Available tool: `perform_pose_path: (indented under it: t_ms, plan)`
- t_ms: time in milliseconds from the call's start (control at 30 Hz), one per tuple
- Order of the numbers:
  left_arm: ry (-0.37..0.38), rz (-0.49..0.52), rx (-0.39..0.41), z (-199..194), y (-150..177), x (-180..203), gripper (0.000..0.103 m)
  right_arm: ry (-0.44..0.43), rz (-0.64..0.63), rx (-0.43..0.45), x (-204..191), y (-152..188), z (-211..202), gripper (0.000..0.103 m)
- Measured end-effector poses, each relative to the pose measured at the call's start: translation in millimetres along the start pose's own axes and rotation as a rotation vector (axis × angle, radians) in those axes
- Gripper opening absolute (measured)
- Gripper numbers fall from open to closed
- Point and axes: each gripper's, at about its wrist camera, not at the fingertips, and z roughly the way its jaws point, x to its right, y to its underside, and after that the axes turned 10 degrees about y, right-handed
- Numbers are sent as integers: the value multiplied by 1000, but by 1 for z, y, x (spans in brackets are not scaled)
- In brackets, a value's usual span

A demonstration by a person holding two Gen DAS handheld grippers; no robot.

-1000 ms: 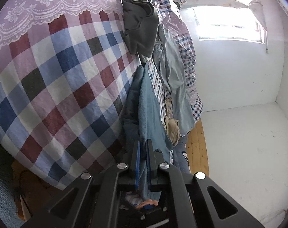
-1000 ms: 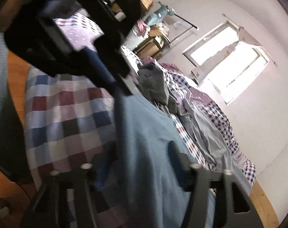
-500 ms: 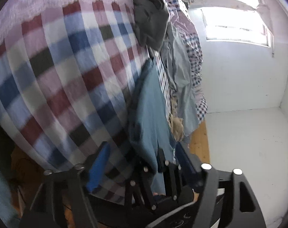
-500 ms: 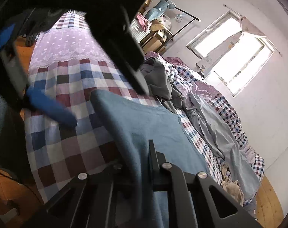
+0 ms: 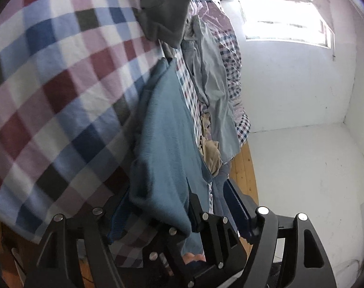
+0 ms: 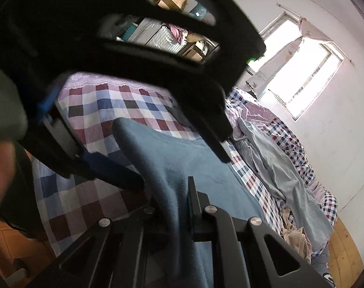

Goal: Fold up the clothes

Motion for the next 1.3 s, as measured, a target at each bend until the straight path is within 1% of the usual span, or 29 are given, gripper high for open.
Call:
perform_pose_path:
  t_ms: [267,433,567,667,733,833,900,1033,1067,1100,1133,1167,1200,1233,1267,1300]
  plan:
    - [10,-11,31,10,-11,-4,77,-3,5,5,4,0,-1,9]
    - [-6,0,32,11,-14,-3,76,0,-1,13,2,-1,-3,9]
    - [-23,11,26,14,-16,-1,74,3,-17,28,-1,-1,-7,9]
    - [-36,17,22,17,-19,0,70,5,-34,38,-5,-1,-9,9]
    - [-44,21,17,18,-20,1,70,6,-39,41,-6,-1,-10,9]
    - [-44,17,21,18,-21,0,68,10,-38,44,-5,-1,-10,9]
    - [-45,8,24,17,-22,-2,61,14,-38,45,-5,-1,-10,9]
    - [-44,-19,33,14,-23,-9,54,20,-44,47,-7,-1,-11,9]
    - [-46,-22,34,15,-23,-10,49,22,-46,48,-8,-1,-11,9]
    - [-52,-25,35,15,-23,-11,41,25,-47,48,-8,-1,-11,9]
    - [-58,-29,36,15,-23,-12,39,29,-47,48,-9,-1,-11,9]
    - [-61,-37,38,15,-23,-14,34,33,-46,48,-9,-1,-11,9]
    - [-62,-44,41,15,-23,-15,24,37,-49,46,-9,0,-11,9]
    - [-63,-52,43,14,-23,-17,22,43,-50,45,-10,0,-11,10]
    - [-71,-51,43,15,-23,-18,19,49,-50,44,-10,1,-11,15]
    - [-79,-50,43,16,-24,-18,14,55,-49,43,-11,2,-10,19]
